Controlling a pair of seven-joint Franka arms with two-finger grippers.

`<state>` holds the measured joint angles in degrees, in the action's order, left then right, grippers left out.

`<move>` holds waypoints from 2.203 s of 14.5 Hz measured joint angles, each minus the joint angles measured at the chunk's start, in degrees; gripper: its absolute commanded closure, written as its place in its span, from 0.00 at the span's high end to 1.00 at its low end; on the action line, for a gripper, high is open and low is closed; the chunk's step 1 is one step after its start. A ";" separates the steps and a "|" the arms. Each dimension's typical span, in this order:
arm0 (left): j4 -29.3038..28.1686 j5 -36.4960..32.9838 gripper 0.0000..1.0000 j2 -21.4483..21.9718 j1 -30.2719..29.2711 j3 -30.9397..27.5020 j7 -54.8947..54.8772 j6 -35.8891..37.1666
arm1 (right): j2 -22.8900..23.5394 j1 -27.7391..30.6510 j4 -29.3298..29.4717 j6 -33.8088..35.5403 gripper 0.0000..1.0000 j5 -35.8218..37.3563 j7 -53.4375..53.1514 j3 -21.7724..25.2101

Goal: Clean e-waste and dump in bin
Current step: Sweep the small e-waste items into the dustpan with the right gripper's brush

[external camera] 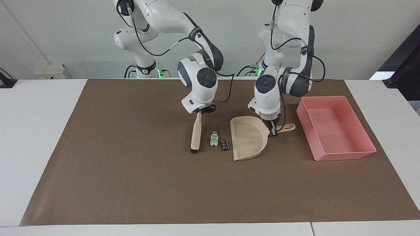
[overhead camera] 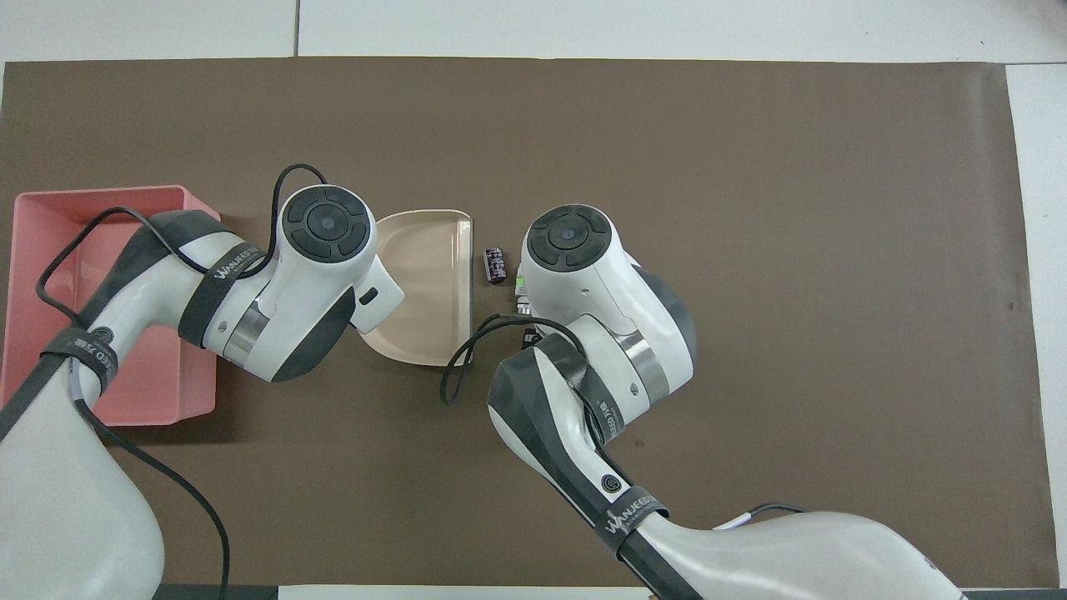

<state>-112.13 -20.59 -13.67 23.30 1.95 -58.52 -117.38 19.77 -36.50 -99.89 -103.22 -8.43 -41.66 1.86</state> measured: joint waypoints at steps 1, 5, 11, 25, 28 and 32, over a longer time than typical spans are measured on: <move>-0.06 -0.02 0.00 -0.21 0.00 -0.02 0.00 0.02 | 0.00 -0.04 -0.04 -0.29 0.00 -1.58 0.89 -0.36; -0.15 -0.21 0.00 -0.66 0.06 -0.03 0.00 0.15 | 0.60 -0.20 -0.92 -4.43 0.00 -5.66 3.88 -2.77; -0.22 -0.50 0.00 -0.73 0.32 -0.03 0.00 0.43 | 2.88 -0.67 -1.23 -16.42 0.00 -21.33 11.75 -3.69; -0.17 1.09 0.00 -0.72 0.19 -0.15 -0.31 0.47 | -3.17 -1.94 -0.78 -14.92 0.00 -19.35 8.57 -3.51; 0.02 7.44 0.00 -0.71 -0.74 -0.33 -3.84 0.38 | -8.98 2.75 -1.75 -7.32 0.00 -12.39 8.22 -3.04; 0.54 14.63 0.00 -0.12 -2.32 -0.35 -8.48 0.26 | -13.29 10.93 -2.78 0.80 0.00 -3.11 9.49 -2.88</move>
<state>-111.59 -5.96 -13.79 20.98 1.59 -67.00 -117.12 6.48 -25.57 -102.67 -102.42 -11.54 -32.16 -1.03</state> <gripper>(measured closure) 0.670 0.740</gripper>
